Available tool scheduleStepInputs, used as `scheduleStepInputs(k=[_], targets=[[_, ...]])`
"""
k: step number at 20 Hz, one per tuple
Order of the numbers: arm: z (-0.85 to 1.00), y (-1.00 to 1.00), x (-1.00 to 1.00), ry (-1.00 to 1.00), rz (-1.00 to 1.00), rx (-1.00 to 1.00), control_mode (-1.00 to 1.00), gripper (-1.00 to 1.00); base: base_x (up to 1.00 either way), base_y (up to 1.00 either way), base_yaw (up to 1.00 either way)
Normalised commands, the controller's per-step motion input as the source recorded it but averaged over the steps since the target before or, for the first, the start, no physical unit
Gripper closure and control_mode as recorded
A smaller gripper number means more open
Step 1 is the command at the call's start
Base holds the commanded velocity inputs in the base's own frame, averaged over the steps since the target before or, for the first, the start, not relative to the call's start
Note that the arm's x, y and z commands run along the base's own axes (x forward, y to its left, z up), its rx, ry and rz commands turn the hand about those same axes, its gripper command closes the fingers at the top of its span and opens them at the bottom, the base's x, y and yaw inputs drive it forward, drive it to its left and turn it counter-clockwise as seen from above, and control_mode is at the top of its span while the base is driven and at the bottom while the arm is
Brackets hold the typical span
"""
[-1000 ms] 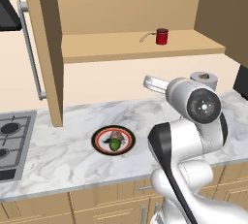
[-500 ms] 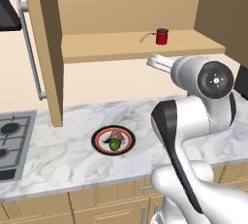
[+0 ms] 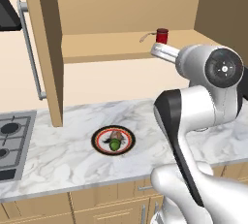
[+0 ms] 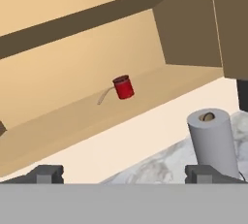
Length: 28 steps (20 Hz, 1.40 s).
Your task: Pick the avocado and bread from the counter and place them on the plate. Then pick the jam from the cabinet and place it next to the plate. Lastly close the cabinet door.
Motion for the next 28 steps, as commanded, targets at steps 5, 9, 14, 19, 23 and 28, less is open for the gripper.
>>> scheduleStepInputs(k=[5,9,14,19,23,28], targets=[[0.05,-0.25,0.0,-0.05,0.05,0.0,-1.0,-1.0,0.0,0.0,0.0],[0.04,-0.26,0.0,-0.02,0.04,0.0,-1.0,-1.0,0.0,0.0,0.0],[0.1,-0.25,0.0,0.0,0.06,0.0,-1.0,-1.0,0.0,0.0,0.0],[0.12,-0.15,0.04,0.01,0.12,0.0,-1.0,-1.0,0.0,0.0,0.0],[0.09,-0.05,0.13,0.02,0.16,0.0,-1.0,-1.0,0.0,0.0,0.0],[0.02,0.0,0.16,0.01,0.18,0.0,-1.0,-1.0,0.0,0.0,0.0]])
